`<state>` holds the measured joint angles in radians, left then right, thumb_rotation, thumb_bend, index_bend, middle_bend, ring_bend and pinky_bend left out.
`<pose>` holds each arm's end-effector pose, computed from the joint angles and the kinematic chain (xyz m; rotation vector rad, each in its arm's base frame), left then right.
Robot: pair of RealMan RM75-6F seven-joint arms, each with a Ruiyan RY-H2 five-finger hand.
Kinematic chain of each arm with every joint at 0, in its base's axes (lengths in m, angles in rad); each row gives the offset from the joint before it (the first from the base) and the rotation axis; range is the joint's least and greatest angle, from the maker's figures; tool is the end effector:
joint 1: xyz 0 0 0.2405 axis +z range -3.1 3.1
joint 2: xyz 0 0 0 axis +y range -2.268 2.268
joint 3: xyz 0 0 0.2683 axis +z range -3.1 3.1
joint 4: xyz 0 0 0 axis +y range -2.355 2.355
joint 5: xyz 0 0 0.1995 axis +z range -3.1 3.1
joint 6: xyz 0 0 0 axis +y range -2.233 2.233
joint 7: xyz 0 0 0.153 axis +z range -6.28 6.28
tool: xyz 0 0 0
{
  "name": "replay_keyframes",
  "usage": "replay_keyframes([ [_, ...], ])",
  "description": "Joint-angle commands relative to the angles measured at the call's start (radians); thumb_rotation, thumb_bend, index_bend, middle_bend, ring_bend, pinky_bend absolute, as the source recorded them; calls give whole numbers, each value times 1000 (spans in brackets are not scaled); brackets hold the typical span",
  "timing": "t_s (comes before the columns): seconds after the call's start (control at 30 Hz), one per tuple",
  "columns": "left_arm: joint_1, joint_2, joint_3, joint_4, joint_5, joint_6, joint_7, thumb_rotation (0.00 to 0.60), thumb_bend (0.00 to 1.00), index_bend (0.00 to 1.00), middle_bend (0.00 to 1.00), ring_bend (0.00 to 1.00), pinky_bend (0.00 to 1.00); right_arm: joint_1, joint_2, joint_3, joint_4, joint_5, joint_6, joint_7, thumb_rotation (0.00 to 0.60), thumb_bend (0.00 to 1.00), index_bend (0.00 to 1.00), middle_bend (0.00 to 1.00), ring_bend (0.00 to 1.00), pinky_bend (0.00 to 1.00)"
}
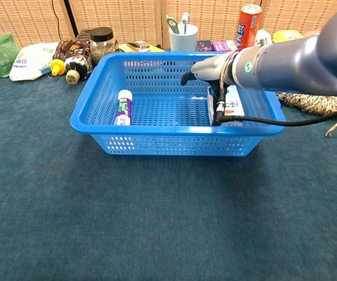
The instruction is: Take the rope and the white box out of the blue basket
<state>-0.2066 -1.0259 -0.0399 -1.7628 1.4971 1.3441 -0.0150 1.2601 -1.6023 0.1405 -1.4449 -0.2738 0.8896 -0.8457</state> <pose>-0.2783 0.2196 0.1691 -1.5293 -0.9934 -0.9536 -0.0579 -0.4122 -0.0444 1.9817 -0.8700 0.5170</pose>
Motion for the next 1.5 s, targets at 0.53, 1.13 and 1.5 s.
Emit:
replay_keyframes([
  [0.53,-10,0,-4,6,-18,-17,-5,600,85,0,0,0,0,15,-47,-15,84,69,-11,-44,600,0,0,0,0,0],
  [1.13,-13,-5,-2,4,-22,-17,8,600,85,0,0,0,0,-14,-71,-16,133,22,4,-15,600,149,342,352,308,342],
  [1.5,-15,-9,0,4,-22,-20,16,600,86,0,0,0,0,-53,-62,-1,101,-96,41,37,600,276,392,375,327,354],
])
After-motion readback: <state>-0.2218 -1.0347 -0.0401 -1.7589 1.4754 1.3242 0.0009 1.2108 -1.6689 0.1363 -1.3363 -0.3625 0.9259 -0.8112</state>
